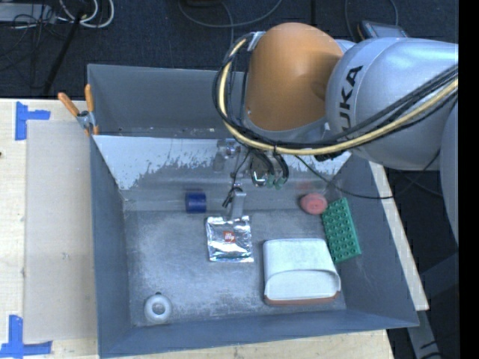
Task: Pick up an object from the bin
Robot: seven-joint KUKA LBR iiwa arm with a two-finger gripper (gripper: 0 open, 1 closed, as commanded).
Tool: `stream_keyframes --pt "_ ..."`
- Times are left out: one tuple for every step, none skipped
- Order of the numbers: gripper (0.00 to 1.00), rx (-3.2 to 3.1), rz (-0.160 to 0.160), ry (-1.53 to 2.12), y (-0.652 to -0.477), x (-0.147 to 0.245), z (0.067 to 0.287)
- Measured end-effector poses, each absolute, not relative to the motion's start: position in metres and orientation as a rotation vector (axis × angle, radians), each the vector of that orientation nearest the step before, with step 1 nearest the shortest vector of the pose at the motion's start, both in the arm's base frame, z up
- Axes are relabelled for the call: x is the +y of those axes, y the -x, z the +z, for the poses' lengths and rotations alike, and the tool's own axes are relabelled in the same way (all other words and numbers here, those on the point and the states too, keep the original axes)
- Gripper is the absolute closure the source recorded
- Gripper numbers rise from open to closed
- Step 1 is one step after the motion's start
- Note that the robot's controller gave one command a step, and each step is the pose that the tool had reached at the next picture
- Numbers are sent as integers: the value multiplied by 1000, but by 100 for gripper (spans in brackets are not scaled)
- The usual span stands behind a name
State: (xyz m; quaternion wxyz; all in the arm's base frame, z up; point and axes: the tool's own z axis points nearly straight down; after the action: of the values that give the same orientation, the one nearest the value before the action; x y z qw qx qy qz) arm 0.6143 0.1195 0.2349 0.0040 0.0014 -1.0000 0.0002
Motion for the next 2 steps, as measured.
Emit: stream_keyframes --pt "0 -3116 4 346 -613 62 154" --pt "100 -3120 1 348 -614 63 156"
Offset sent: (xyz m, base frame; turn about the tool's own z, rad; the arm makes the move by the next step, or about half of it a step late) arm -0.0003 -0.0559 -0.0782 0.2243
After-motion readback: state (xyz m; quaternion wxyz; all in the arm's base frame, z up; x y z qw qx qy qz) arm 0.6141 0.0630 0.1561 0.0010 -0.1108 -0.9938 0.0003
